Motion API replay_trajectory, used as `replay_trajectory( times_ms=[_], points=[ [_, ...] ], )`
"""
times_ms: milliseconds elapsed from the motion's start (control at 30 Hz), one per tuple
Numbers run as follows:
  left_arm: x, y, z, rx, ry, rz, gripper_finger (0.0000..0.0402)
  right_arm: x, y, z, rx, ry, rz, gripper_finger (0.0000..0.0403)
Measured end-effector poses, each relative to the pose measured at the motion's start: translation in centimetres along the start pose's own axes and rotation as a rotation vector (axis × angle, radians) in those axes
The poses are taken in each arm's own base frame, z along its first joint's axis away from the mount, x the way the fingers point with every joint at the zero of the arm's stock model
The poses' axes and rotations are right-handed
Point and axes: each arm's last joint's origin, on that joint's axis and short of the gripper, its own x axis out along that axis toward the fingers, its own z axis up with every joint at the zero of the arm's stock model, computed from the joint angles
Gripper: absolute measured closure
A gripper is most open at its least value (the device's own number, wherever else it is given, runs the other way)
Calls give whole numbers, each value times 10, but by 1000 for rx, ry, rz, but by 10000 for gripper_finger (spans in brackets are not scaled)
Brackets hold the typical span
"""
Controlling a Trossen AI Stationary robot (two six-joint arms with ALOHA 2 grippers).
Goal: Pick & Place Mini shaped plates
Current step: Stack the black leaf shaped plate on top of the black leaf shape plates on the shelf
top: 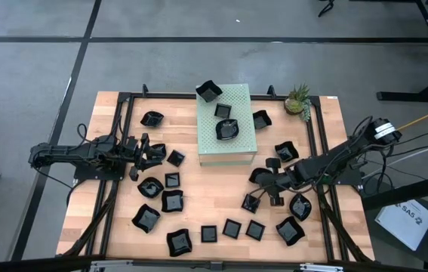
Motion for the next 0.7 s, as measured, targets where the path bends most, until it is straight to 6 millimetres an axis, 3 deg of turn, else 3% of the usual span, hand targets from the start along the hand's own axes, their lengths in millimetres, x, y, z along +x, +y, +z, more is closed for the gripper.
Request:
replay_trajectory(
  times_ms=[433, 700],
  points=[
    [0, 0, 0, 0, 0, 0, 249, 0, -2, 4, 19, -21, 3, 399],
    [0, 0, 0, 0, 0, 0, 249, -13, -3, 27, 41, -62, 6, 399]
  ],
)
